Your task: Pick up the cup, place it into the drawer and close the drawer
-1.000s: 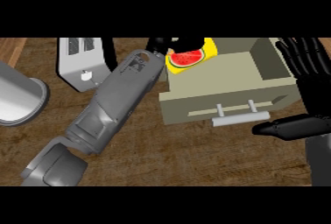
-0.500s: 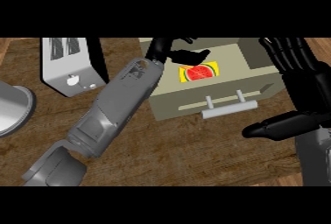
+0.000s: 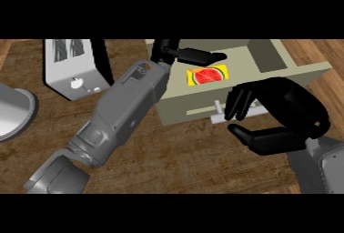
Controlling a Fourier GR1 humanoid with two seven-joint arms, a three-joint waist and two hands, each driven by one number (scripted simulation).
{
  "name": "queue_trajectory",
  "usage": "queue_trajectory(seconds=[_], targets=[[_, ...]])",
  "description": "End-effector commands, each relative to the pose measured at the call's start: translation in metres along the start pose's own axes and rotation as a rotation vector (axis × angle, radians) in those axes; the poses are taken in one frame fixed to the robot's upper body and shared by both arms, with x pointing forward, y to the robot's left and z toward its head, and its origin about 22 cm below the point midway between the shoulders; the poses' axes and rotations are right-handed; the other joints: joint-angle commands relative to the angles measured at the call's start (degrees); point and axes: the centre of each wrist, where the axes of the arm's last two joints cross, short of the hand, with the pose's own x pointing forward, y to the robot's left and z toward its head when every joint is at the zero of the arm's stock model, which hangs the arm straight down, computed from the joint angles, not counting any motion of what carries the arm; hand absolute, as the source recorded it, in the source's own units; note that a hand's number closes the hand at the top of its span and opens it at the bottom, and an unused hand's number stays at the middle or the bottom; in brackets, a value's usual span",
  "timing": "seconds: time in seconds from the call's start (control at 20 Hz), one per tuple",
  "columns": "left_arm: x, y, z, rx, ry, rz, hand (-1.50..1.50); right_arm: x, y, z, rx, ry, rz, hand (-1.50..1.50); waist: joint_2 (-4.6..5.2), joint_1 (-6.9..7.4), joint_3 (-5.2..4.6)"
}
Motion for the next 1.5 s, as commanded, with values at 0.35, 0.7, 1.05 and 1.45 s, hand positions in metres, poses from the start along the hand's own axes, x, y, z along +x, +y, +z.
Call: queue_trajectory(seconds=[0.35, 0.7, 1.05, 1.45], targets=[[0.008, 0.0, -0.006, 0.124, -0.053, 0.072, -1.5, 0.002, 0.012, 0.028, 0.224, 0.378, 0.381, -1.5, -1.78, 5.66, 0.05], [-0.007, 0.008, 0.005, 0.131, -0.071, 0.159, -1.5, -0.071, 0.041, 0.047, 0.164, 0.547, 0.519, -1.5, -2.02, 10.35, 0.09], [-0.028, 0.034, 0.025, 0.129, -0.075, 0.197, -1.5, -0.142, 0.015, 0.039, 0.268, 0.706, 0.56, -1.5, -2.3, 14.06, 0.08], [-0.043, 0.076, 0.051, 0.123, -0.077, 0.212, -1.5, -0.177, -0.031, 0.032, 0.099, 0.662, 0.573, 1.5, -1.74, 17.05, 0.24]])
